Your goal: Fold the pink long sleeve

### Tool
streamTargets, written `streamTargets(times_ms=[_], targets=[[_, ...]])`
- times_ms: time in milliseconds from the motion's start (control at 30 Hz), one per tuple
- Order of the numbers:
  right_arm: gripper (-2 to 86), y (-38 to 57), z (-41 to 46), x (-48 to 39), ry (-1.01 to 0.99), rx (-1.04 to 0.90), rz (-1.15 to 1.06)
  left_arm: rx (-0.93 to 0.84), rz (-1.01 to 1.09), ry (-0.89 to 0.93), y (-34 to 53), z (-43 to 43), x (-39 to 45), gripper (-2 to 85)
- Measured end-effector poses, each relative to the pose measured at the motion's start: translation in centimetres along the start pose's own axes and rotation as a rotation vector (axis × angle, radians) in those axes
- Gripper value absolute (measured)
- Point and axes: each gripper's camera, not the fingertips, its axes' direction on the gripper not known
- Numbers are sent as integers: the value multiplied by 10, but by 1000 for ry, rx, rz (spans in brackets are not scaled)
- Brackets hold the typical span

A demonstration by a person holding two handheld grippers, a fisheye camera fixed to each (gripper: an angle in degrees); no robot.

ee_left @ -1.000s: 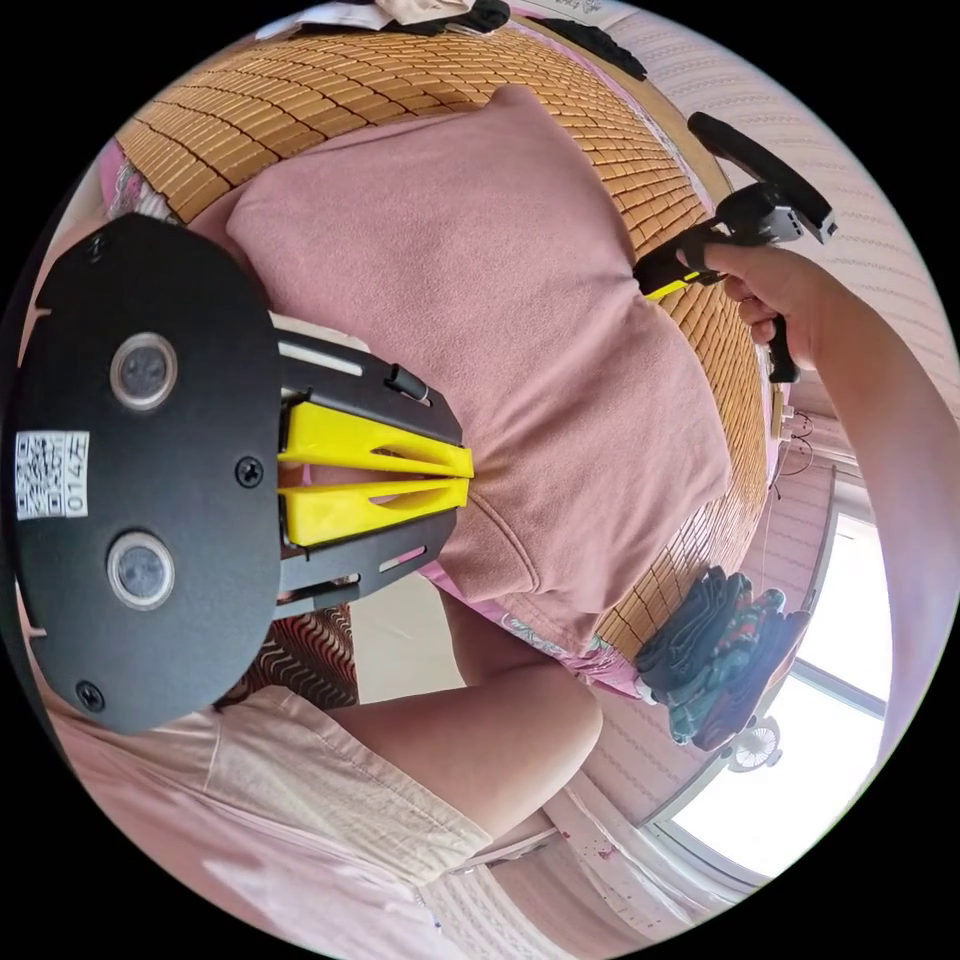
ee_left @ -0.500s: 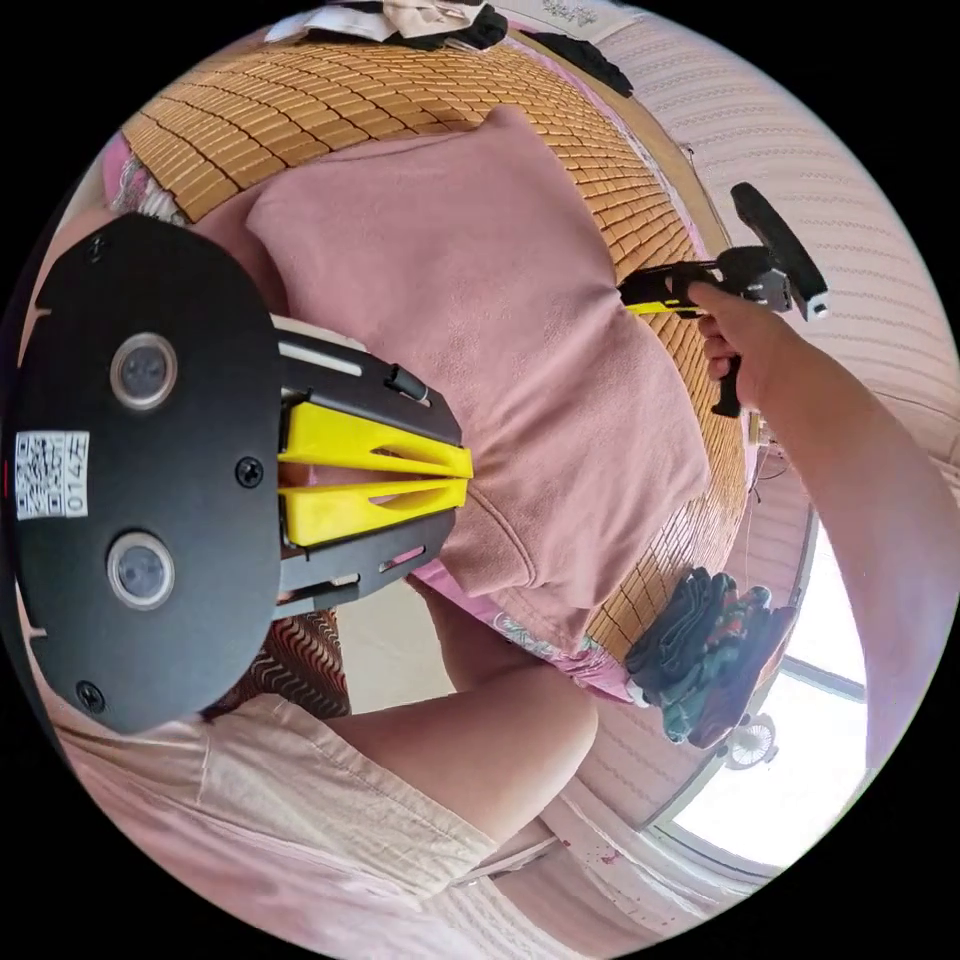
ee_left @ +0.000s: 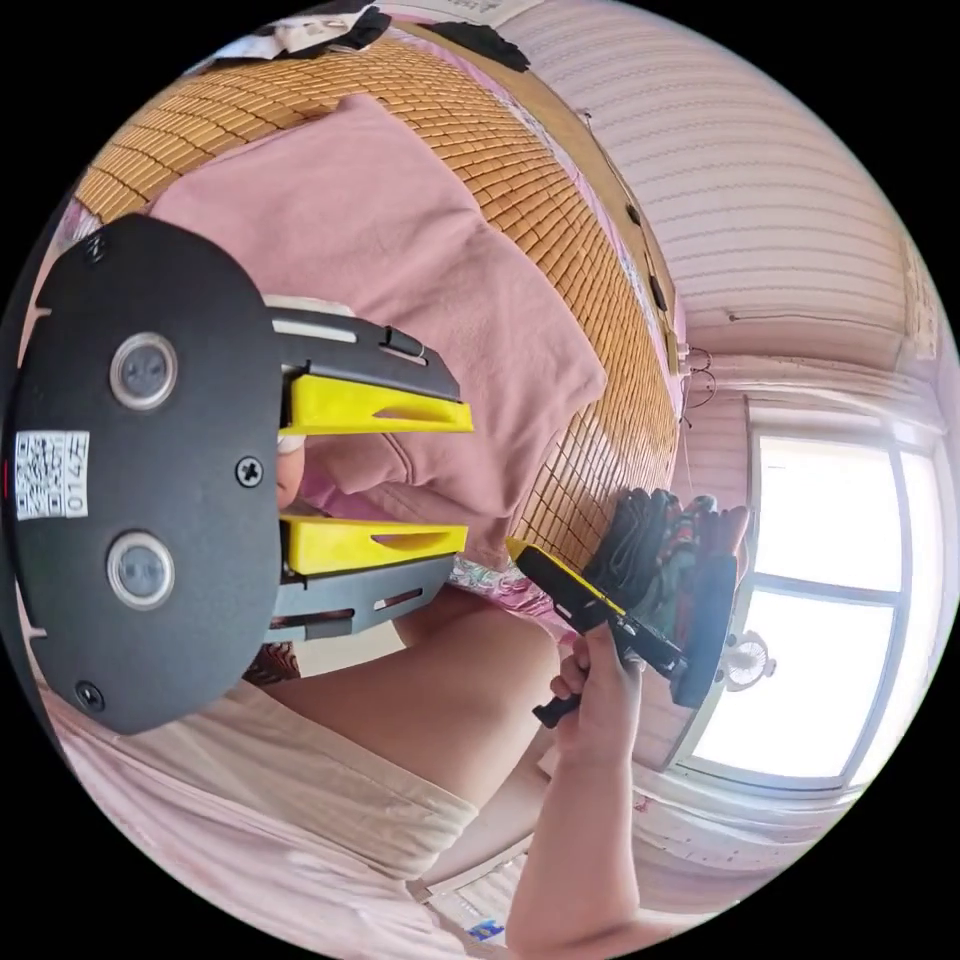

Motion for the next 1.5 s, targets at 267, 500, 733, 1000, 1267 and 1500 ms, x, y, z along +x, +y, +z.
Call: streamTargets(times_ms=[267, 500, 733, 1000, 1267, 1500], targets=[[43, 51, -41, 61, -365, 150, -51, -165, 48, 62, -50, 44, 25, 199], [17, 120, -78, 132, -725, 459, 31, -255, 22, -45, -67, 14, 31, 43], [198, 157, -20, 192, -836, 466, 358, -208, -13, -30, -42, -44, 41, 43], [84, 139, -4, 181, -951, 441, 380, -209, -21, -49, -18, -77, 51, 42], [55, 177, -110, 194, -750, 680, 287, -31, 125, 82, -53, -76, 58, 43], [62, 148, -170, 122, -448, 586, 67, 24, 19, 198, -41, -78, 19, 44]])
